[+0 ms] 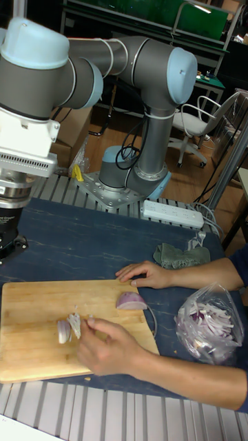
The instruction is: Chop the onions
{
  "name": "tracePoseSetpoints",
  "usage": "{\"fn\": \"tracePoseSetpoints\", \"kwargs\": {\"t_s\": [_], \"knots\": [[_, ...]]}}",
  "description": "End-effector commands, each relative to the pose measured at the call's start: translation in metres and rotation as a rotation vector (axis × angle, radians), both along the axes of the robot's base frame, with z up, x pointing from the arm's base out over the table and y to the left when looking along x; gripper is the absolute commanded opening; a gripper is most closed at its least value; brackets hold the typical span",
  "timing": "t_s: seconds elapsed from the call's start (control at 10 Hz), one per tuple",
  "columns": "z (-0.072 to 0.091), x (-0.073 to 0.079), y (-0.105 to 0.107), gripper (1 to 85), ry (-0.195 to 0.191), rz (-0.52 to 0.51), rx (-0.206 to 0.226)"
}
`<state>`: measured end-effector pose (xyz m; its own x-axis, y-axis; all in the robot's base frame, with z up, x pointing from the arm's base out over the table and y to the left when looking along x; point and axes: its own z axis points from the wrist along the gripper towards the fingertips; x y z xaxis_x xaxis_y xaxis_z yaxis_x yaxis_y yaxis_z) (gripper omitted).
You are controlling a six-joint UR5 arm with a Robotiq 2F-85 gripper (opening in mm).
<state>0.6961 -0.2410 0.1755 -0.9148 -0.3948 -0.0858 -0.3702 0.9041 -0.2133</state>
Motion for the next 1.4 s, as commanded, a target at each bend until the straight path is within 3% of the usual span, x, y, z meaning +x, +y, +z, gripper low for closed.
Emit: {"fn": "tracePoseSetpoints", "kwargs": {"t_s": [0.0, 0.3, 0.6, 0.9, 1.3], "knots": [[-0.001, -0.007, 0.001, 1.0, 0.016, -0.045, 0.021], [-0.012, -0.02, 0.008, 1.0, 0.055, -0.122, 0.086], [-0.027, -0.019, -0.01, 1.0, 0.028, -0.104, 0.084], [-0.046, -0.025, -0.002, 1.0, 0.03, -0.144, 0.167], [-0.072, -0.027, -0.01, 1.0, 0.011, -0.128, 0.192]]}}
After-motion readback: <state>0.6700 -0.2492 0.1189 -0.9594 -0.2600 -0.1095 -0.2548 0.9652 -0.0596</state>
